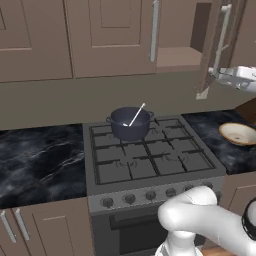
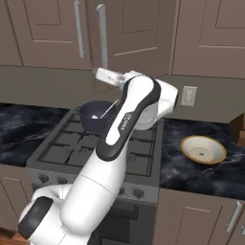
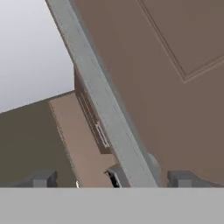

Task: Open the cabinet and move the ladle to the pot. Then close the cabinet.

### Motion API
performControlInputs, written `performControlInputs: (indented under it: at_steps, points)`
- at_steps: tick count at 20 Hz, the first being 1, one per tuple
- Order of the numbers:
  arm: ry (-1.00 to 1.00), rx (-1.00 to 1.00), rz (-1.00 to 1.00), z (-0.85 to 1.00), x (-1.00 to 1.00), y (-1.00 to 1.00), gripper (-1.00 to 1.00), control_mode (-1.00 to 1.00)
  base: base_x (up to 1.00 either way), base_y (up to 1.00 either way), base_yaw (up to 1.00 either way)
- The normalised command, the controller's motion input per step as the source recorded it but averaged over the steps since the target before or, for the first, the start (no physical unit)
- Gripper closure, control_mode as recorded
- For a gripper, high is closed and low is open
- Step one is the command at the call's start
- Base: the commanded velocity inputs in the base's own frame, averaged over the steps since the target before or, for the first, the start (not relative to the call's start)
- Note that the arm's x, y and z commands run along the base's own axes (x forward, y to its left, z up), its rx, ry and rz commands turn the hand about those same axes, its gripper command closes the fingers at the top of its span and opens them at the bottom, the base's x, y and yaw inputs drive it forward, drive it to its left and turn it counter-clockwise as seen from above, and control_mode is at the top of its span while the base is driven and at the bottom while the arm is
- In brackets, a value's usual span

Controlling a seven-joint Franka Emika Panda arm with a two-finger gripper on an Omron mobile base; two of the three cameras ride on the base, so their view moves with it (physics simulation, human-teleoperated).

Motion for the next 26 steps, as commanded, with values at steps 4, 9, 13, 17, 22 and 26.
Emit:
performControlInputs:
  at_steps: [4, 9, 13, 17, 22, 26]
  points:
    - [-0.12, 0.0, -0.21, 0.1, 0.72, 1.0, -1.0, -1.0, 0.0, 0.0, 0.0]
    - [-0.08, 0.0, -0.23, 0.12, 0.68, 0.99, -1.0, -1.0, 0.0, 0.0, 0.0]
    - [-0.04, 0.0, -0.23, 0.13, 0.68, 0.94, -1.0, -1.0, 0.0, 0.0, 0.0]
    - [-0.01, 0.0, -0.21, 0.18, 0.76, 0.86, -1.0, -1.0, 0.0, 0.0, 0.0]
    - [0.0, -0.01, -0.17, 0.27, 0.8, 0.73, -1.0, -1.0, 0.0, 0.0, 0.0]
    - [0.0, -0.03, -0.15, 0.3, 0.76, 0.64, -1.0, -1.0, 0.0, 0.0, 0.0]
